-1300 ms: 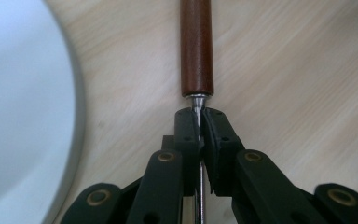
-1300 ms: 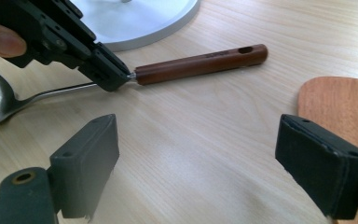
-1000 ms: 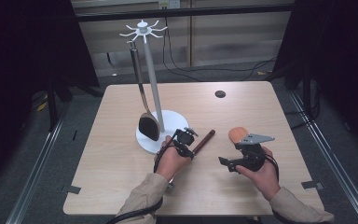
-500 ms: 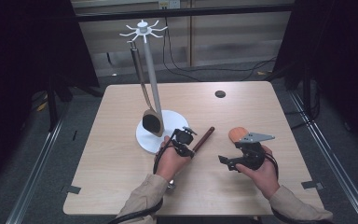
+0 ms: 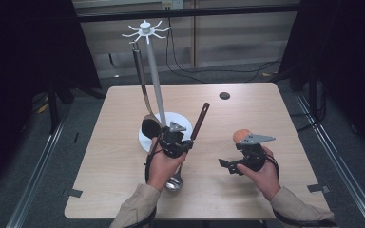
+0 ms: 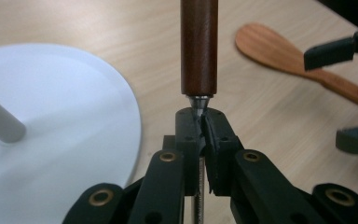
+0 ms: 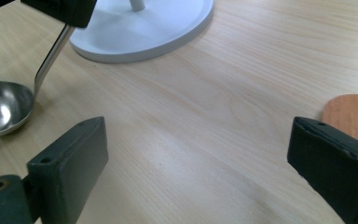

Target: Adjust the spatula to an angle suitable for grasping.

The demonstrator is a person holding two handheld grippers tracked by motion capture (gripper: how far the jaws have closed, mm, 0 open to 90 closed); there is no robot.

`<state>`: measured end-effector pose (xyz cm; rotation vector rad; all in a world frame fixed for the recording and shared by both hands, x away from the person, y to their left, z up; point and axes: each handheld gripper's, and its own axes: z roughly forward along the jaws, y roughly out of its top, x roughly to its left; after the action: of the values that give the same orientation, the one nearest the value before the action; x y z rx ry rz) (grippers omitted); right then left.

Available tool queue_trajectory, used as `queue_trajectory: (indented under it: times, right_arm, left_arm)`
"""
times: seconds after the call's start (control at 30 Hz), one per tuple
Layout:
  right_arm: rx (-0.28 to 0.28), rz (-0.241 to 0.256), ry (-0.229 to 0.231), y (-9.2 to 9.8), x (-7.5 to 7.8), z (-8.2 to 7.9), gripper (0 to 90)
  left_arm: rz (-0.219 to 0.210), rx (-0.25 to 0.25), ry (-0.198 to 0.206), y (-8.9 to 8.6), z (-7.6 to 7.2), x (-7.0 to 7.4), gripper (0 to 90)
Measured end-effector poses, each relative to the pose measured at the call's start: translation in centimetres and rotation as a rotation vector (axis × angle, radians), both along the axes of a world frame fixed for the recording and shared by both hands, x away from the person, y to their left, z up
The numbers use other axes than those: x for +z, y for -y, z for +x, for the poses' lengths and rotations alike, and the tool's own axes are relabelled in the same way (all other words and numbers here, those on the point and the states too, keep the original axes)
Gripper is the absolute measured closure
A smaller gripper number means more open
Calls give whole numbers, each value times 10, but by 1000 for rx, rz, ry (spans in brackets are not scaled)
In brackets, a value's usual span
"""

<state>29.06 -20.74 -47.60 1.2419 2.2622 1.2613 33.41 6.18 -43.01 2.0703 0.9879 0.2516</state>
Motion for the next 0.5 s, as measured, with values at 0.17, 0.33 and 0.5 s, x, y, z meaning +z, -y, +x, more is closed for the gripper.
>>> queue_trajectory:
  times: [0.17, 0.33, 0.5]
  right_arm:
    - [23, 2, 2, -1, 0, 0, 16]
    - [21, 2, -2, 0, 0, 0, 16]
    - [28, -5, 2, -1, -1, 0, 16]
  left_arm:
    - [-58, 25, 78, -8, -6, 8, 854]
    - [-103, 51, 141, -13, -10, 13, 854]
    - [-143, 67, 171, -17, -13, 17, 854]
